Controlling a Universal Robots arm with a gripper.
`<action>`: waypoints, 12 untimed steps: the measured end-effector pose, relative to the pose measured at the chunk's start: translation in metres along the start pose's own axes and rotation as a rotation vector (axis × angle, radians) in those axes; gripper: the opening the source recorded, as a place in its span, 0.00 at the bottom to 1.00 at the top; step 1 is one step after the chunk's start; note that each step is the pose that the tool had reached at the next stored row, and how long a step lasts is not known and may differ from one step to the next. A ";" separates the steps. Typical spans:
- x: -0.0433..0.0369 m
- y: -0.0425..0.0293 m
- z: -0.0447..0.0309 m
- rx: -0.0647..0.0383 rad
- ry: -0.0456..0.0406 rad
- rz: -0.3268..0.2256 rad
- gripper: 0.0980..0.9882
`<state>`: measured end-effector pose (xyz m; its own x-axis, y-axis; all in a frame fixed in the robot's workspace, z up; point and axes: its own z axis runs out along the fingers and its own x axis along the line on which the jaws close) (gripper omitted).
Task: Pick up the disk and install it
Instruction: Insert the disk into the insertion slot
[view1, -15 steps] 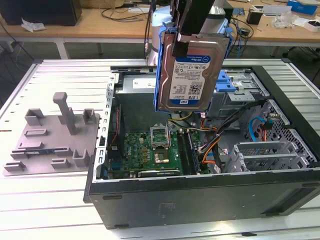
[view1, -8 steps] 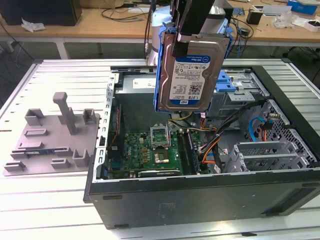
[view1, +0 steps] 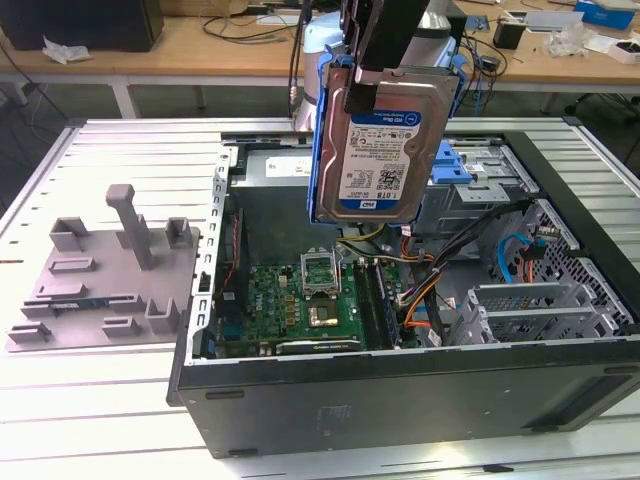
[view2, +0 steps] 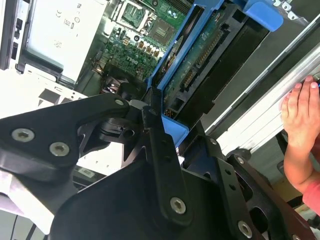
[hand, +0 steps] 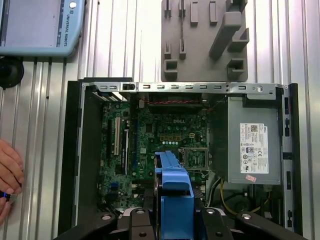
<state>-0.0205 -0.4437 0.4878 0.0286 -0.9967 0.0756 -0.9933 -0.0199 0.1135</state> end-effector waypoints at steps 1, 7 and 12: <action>0.0000 0.0000 0.0000 0.000 0.0001 0.000 0.30; 0.0001 0.0005 0.0001 0.020 -0.0051 0.001 0.30; 0.0082 0.0018 0.0015 0.027 -0.0365 -0.002 0.30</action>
<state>-0.0222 -0.4520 0.4871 0.0267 -0.9989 0.0392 -0.9959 -0.0232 0.0869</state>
